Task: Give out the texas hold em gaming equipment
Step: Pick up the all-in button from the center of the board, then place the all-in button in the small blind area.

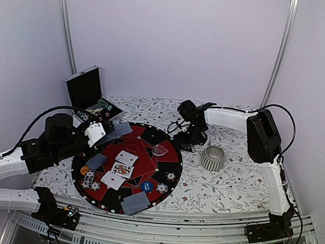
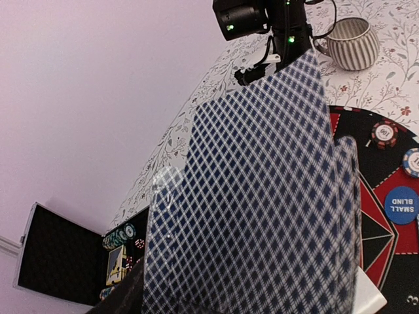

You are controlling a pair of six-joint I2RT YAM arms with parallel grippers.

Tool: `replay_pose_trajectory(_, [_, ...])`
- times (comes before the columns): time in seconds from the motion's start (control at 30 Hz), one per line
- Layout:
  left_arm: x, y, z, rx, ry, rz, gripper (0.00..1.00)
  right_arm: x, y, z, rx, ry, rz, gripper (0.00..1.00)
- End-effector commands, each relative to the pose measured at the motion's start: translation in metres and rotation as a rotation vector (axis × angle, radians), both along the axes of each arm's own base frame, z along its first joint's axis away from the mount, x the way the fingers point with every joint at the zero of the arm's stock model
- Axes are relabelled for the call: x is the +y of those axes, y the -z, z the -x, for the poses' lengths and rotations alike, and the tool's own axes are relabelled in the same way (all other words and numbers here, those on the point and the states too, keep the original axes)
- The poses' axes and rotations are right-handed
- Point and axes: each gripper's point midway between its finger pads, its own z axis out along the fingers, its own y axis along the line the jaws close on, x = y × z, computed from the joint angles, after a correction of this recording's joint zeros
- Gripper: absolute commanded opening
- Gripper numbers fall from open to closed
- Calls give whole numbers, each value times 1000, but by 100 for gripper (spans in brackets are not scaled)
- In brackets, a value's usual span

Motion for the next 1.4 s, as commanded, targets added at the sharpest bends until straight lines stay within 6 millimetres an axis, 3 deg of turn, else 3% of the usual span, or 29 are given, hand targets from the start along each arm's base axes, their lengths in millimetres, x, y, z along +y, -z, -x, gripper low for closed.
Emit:
replay_pose_trajectory(0.0, [-1, -18, -4, -28, -2, 42, 53, -4, 21, 9, 54, -8, 53, 87])
replay_pose_trajectory(0.27, [-1, -18, -4, -28, -2, 43, 53, -10, 28, 14, 60, -4, 123, 75])
replay_pose_trajectory(0.53, [-1, -18, -4, -27, -2, 41, 53, -5, 18, 15, 38, -13, 124, 68])
replay_pose_trajectory(0.77, [-1, -19, -3, -29, 0, 44, 53, 8, -11, 6, -29, -12, 52, 62])
replay_pose_trajectory(0.83, [-1, -19, -3, -30, 0, 45, 53, 13, -38, 2, -76, -12, 6, 59])
replay_pose_trajectory(1.0, [0, -20, -3, -32, -2, 45, 53, 20, -62, 0, -119, -22, -39, 55])
replay_pose_trajectory(1.13, [-1, -20, -3, -31, -1, 45, 53, 34, -80, 9, -133, -54, -81, 54])
replay_pose_trajectory(1.27, [0, -20, -3, -32, -4, 45, 53, 59, -92, 36, -141, -141, -109, 53])
replay_pose_trajectory(1.37, [0, -20, -3, -32, -1, 47, 53, 57, -95, 44, -148, -136, -93, 55])
